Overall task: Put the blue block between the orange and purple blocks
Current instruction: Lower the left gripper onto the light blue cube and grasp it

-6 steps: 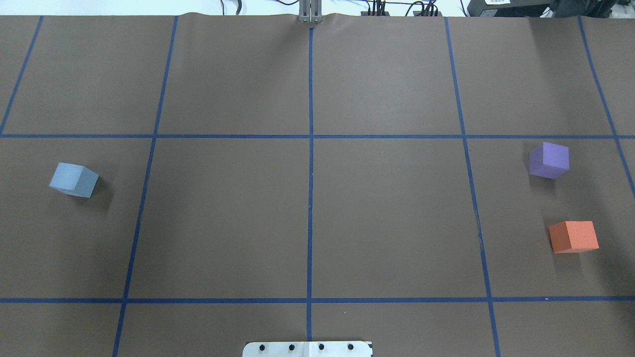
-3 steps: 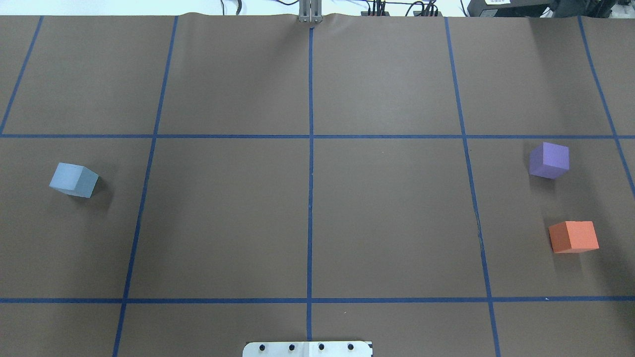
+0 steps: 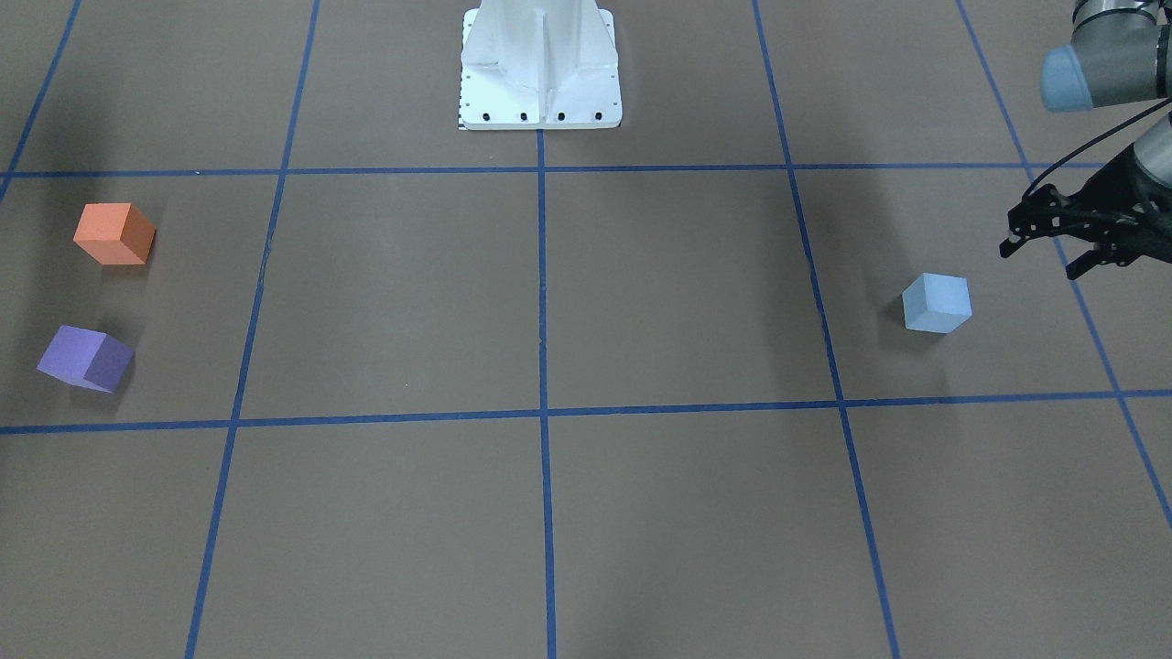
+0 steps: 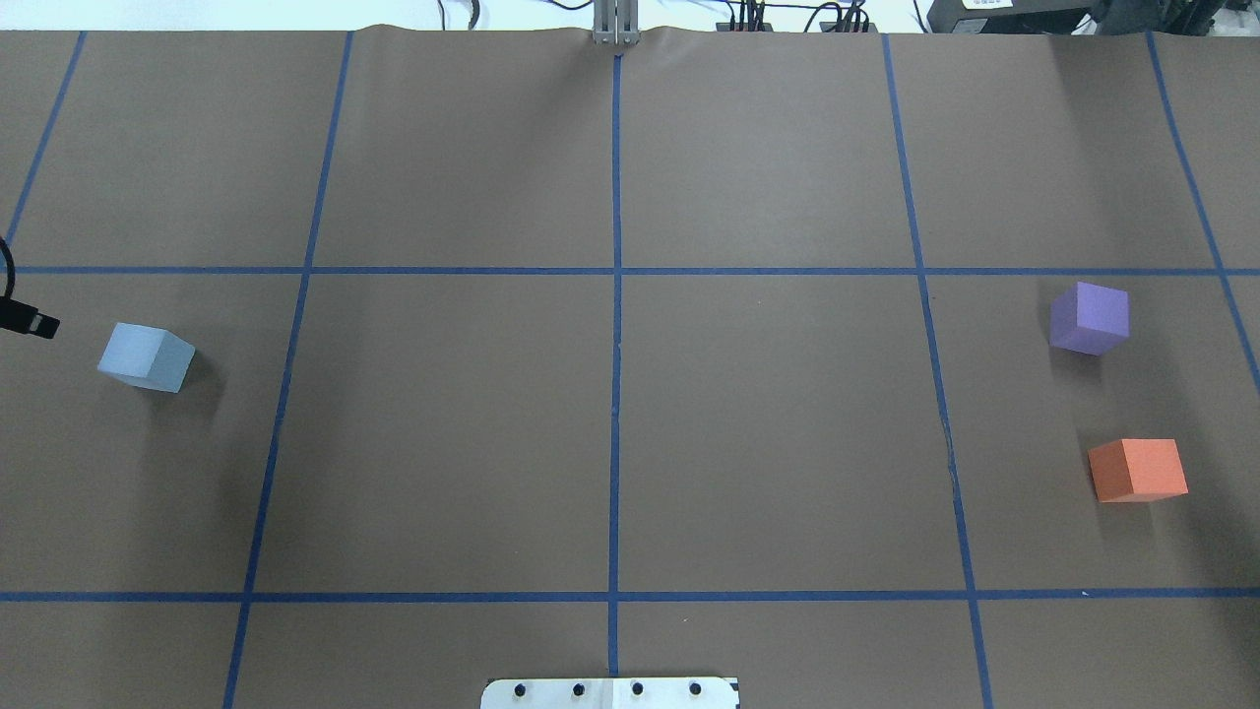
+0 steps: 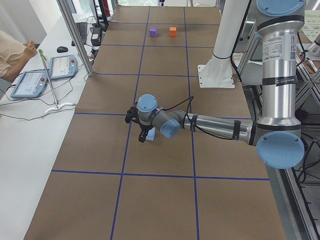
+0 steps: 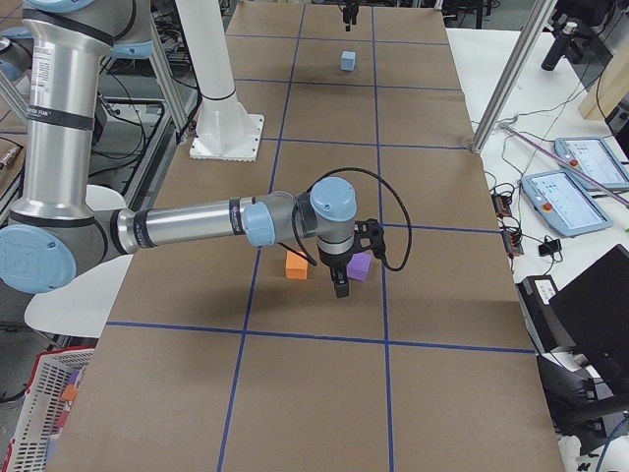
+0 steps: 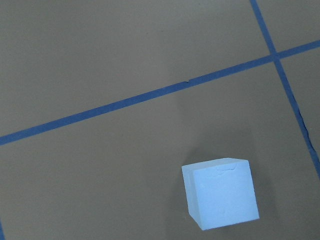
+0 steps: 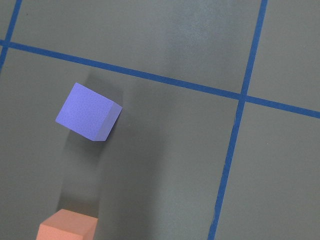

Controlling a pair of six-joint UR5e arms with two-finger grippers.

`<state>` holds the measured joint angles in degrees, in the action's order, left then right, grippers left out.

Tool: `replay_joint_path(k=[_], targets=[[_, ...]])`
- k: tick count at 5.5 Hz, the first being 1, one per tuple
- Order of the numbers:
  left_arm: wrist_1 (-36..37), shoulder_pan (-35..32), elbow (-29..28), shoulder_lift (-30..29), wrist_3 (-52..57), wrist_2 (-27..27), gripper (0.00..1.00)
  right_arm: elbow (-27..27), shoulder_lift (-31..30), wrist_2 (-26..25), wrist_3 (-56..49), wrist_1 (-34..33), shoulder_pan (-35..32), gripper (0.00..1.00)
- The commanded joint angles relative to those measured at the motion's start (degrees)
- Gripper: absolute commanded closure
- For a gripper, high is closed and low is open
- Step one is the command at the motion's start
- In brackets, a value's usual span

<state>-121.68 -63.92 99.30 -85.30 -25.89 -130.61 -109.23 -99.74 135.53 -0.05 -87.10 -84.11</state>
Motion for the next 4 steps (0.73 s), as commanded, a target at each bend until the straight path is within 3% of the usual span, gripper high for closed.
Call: replay_joint_path(k=[1, 4], targets=[[-2.2, 7.6, -1.1, -2.0, -8.6, 6.2, 0.0, 0.1, 0.0, 0.0, 0.0, 0.0, 0.0, 0.0], [-2.2, 12.8, -5.7, -6.5, -13.6, 11.9, 0.0, 0.2, -0.9, 0.0, -0.2, 0.0, 0.0, 0.0]])
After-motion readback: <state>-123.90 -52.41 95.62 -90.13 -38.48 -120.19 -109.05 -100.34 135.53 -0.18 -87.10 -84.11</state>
